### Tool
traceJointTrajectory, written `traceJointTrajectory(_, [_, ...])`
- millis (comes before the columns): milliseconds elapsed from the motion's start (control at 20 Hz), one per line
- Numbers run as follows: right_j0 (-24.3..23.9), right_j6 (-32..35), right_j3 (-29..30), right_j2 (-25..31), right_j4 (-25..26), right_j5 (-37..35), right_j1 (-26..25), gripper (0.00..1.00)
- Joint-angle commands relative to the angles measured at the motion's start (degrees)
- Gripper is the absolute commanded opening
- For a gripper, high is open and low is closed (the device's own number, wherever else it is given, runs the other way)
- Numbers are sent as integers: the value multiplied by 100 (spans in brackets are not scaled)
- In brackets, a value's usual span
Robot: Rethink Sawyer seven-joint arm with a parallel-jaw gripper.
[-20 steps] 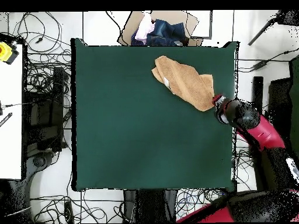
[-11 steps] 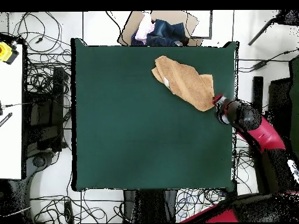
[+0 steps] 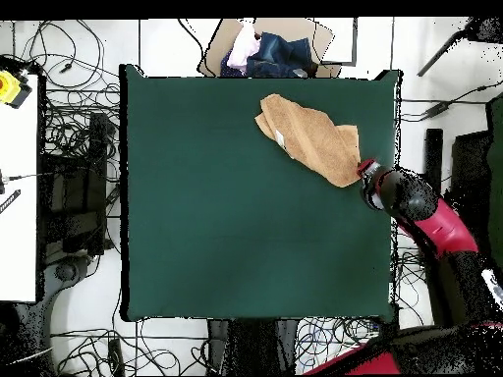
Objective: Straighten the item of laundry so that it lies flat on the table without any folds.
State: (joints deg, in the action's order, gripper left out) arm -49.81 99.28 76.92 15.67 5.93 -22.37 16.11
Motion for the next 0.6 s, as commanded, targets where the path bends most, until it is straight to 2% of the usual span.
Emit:
traceJointTrajectory(50, [220, 534, 696, 917, -37, 594, -714, 100])
traceJointTrajectory(500, [38, 525, 909, 1195, -80, 637, -762, 100])
traceJointTrajectory(600, [236, 746, 949, 977, -64, 677, -562, 100])
